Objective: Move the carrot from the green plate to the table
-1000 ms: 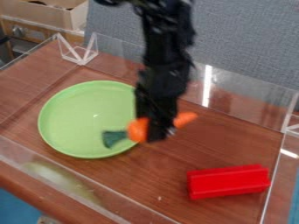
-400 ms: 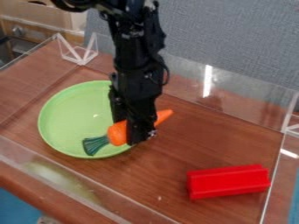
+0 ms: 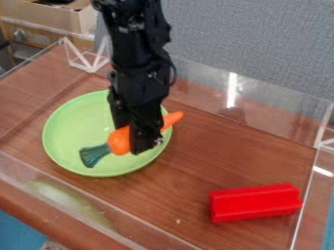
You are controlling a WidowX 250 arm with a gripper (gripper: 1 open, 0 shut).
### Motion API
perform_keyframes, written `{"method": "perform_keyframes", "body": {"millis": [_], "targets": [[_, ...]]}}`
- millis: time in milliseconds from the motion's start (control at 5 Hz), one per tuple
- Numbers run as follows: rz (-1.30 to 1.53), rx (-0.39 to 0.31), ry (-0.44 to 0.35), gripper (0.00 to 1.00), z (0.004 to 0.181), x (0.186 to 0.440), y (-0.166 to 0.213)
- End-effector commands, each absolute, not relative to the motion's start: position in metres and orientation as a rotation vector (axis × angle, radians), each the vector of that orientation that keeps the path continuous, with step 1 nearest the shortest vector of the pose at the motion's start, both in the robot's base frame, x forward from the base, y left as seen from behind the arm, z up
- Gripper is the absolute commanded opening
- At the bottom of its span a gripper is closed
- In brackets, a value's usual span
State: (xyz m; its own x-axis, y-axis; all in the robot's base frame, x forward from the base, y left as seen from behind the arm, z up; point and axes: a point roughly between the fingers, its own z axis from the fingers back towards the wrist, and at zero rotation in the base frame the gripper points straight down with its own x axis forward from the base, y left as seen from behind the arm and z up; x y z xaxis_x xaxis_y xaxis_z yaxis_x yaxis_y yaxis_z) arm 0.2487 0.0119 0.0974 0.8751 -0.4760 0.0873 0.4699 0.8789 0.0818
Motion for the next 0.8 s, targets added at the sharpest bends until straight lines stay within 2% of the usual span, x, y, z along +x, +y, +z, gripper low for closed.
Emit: {"method": "perform_keyframes", "body": {"millis": [0,200,600], "targets": [[-0.418,0.091,-0.168,0.0,0.127,0.251,0.024],[-0.366,0.104,-0.17,0.0,0.133,0.261,0.035],[-0.349,0.086,-0.124,0.0,0.119,0.277,0.059]]}}
